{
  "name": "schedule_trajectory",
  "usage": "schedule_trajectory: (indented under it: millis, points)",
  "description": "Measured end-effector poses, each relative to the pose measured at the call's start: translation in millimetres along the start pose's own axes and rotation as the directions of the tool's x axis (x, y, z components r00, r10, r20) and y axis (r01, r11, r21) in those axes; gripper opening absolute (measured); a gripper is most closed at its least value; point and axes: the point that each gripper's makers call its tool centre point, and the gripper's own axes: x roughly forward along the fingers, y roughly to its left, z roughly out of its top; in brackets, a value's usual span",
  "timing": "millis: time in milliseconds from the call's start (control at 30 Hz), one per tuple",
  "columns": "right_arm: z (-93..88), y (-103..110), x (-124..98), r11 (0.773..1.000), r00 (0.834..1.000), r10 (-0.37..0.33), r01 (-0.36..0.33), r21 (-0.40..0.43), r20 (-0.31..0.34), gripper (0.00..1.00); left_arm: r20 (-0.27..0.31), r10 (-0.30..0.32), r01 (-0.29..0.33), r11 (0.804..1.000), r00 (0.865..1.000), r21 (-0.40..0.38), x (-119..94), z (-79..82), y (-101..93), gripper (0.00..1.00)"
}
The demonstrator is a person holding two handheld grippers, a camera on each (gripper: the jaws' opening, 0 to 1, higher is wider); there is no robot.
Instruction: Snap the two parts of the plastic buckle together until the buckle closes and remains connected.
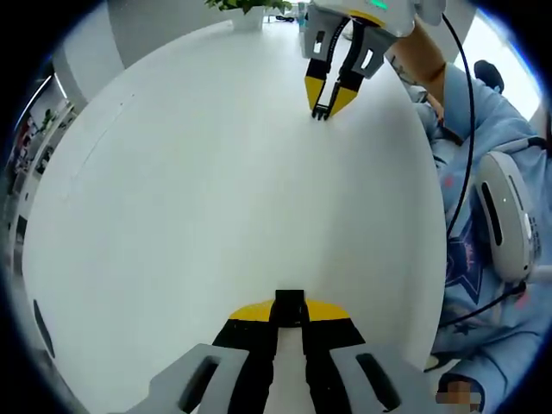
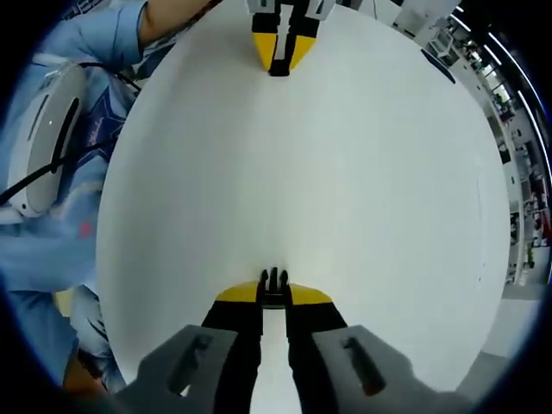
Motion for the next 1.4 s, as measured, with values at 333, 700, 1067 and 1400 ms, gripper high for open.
schedule_trajectory:
  millis: [333,700,1067,1400]
  points:
    - [-0.6,2.8,-0.5,1.0,1.0,-0.017,0.017,-0.018,0.015,0.1,0.001,0.0,0.0,1.0,1.0,-0.001,0.4,0.9,0.6,0.1]
    - [-2.0,3.0,-2.9,0.997,0.996,-0.025,0.032,-0.076,0.081,0.17,0.003,0.002,-0.002,1.0,1.0,-0.007,1.1,1.6,0.2,0.1]
    - [-12.0,1.5,-3.0,0.999,0.991,0.028,-0.023,-0.039,0.131,0.15,0.009,0.001,-0.001,1.0,1.0,-0.01,1.7,1.8,-0.1,0.1]
    - [-11.8,1.7,-1.1,0.995,0.989,0.096,-0.093,-0.037,0.113,0.12,0.011,-0.002,0.002,1.0,1.0,-0.011,1.5,2.5,0.7,0.1]
